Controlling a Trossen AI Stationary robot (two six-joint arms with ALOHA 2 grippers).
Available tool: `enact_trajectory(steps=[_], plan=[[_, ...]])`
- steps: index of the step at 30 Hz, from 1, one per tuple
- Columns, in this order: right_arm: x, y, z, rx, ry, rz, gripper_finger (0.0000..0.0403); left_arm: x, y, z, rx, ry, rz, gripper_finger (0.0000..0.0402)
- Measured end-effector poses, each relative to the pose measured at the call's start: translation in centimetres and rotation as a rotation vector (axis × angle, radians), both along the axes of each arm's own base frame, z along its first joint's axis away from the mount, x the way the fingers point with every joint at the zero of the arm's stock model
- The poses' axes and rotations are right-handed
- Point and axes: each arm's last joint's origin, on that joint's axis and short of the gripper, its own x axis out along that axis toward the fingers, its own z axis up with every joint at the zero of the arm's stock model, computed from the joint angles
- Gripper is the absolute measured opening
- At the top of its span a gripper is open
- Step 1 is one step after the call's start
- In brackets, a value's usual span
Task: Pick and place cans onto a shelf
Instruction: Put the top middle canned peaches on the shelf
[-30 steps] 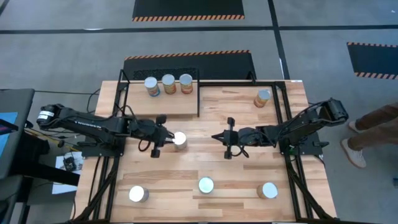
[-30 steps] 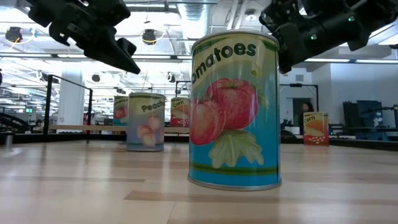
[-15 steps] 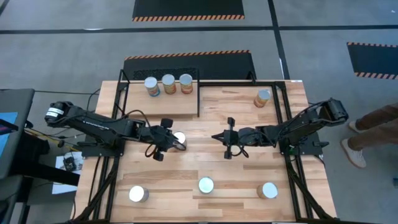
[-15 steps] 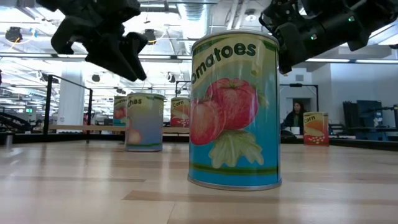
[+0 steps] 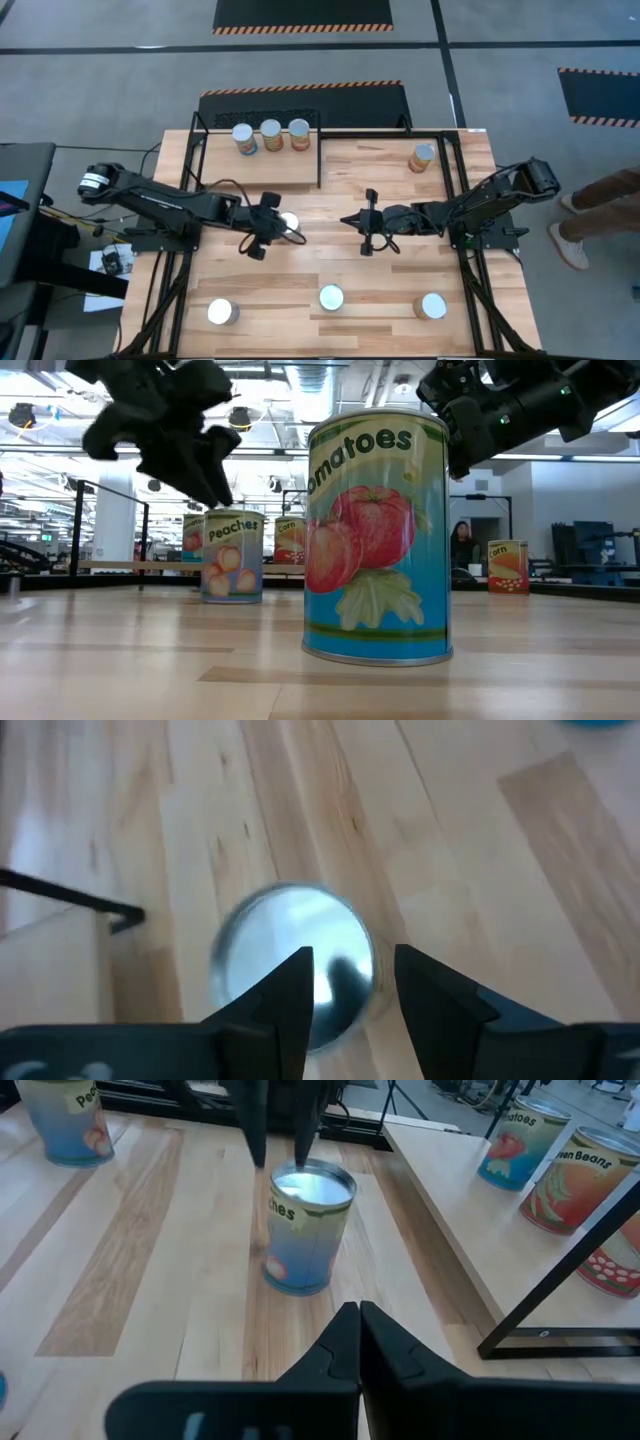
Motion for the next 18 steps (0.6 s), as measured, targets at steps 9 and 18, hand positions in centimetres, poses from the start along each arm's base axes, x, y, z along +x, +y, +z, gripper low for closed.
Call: enact_trajectory(steps=[9, 18], plan=[[0.0, 0.0, 0.0, 0.0, 0.004, 0.0, 0.0019, 2.0, -0.2, -1.8, -0.011, -0.02, 0.096, 0.0129], [0.0, 0.0, -0.1, 0.0, 0.008, 0.0, 0.0014, 1.9, -0.1, -1.5, -0.024, -0.053, 0.142, 0.0028]])
